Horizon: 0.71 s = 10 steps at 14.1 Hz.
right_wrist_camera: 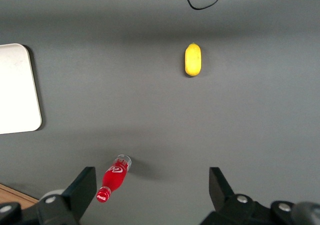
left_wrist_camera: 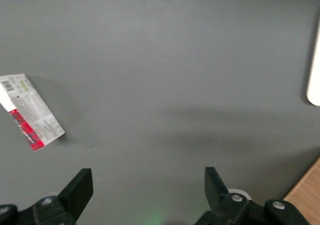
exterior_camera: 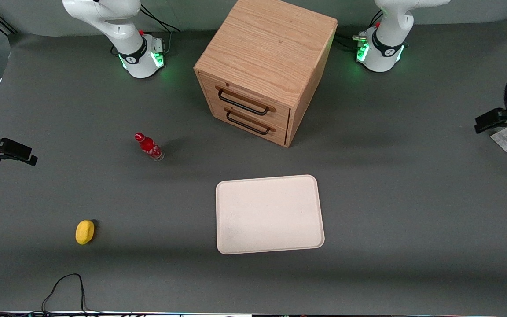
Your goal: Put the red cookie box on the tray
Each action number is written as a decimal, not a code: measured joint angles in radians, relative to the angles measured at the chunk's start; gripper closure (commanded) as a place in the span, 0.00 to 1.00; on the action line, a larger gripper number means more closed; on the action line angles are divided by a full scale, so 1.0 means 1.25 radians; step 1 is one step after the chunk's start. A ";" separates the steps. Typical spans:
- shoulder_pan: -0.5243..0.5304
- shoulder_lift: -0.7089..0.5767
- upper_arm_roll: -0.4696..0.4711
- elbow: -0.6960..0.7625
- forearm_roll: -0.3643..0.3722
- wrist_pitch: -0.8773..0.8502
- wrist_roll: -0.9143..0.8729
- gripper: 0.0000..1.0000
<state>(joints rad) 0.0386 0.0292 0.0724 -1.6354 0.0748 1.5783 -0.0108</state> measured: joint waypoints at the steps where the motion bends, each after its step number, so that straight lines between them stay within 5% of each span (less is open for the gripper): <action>1: 0.002 0.000 0.028 -0.009 0.000 0.012 0.001 0.01; 10: 0.066 0.121 0.224 -0.067 0.001 0.233 0.003 0.00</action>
<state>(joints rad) 0.1215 0.1802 0.3525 -1.7188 0.0764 1.8702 -0.0069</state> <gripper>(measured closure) 0.000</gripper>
